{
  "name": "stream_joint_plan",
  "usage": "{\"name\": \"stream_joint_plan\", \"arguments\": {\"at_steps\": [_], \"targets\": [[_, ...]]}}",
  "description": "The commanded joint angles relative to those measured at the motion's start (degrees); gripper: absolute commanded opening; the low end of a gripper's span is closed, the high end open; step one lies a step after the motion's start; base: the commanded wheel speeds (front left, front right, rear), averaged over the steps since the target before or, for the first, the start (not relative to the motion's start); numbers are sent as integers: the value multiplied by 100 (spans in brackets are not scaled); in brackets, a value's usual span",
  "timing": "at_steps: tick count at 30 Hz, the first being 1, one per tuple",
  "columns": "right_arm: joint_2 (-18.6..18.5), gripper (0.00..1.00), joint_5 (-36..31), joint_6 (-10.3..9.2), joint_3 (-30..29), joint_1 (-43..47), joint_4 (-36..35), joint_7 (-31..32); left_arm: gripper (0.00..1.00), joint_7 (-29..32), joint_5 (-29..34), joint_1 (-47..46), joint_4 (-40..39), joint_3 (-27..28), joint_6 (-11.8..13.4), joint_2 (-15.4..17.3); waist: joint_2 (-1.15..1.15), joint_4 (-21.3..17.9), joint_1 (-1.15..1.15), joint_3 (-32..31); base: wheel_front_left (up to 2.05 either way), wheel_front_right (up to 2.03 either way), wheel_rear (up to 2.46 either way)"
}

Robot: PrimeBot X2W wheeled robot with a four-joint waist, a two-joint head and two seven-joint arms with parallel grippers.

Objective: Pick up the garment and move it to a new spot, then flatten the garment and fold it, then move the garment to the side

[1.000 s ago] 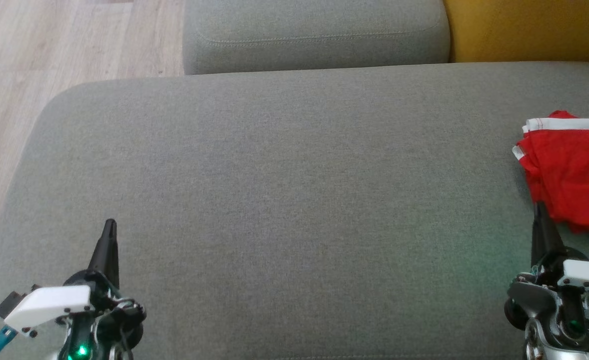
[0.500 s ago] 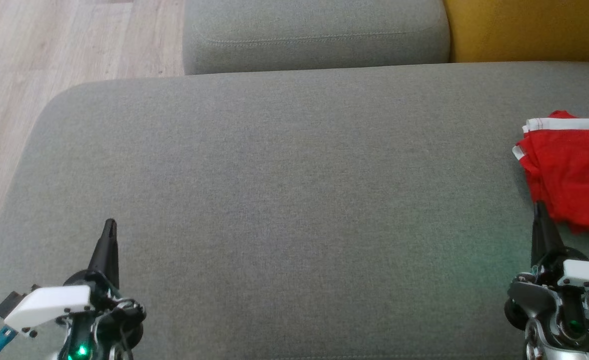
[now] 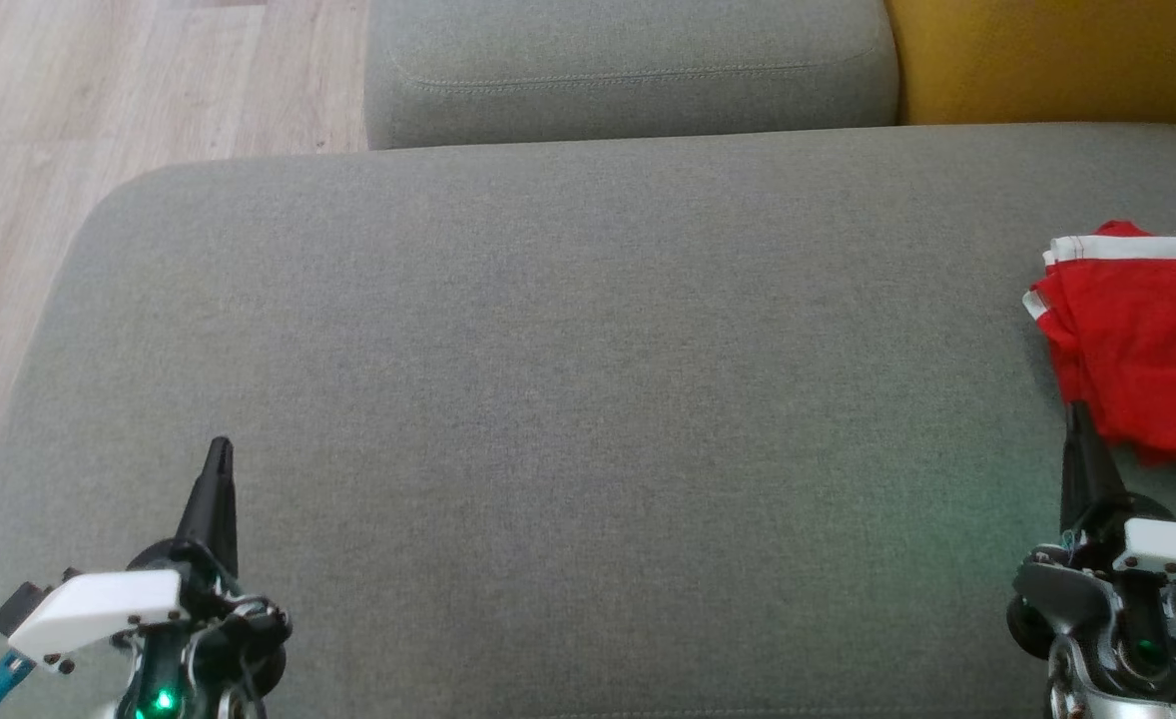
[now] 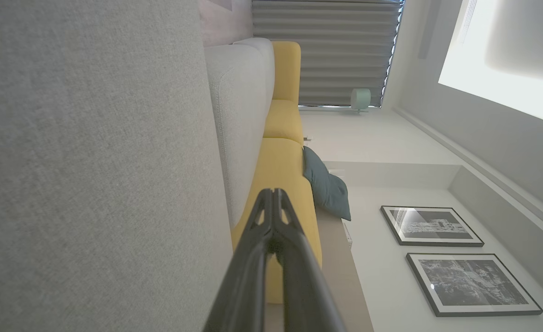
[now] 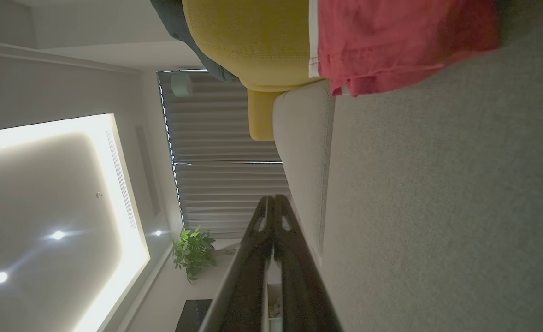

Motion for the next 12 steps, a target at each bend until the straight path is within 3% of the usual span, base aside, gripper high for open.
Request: {"name": "stream_joint_plan", "arguments": {"at_steps": [1, 12], "targets": [[-22, 0, 42, 39, 119, -103, -223, 32, 0, 42, -26, -312, -217, 199, -42, 112, 0, 0, 0, 0, 0, 0, 0], [-22, 0, 42, 39, 119, -103, -223, 32, 0, 42, -26, -312, -217, 199, -42, 112, 0, 0, 0, 0, 0, 0, 0]]}}
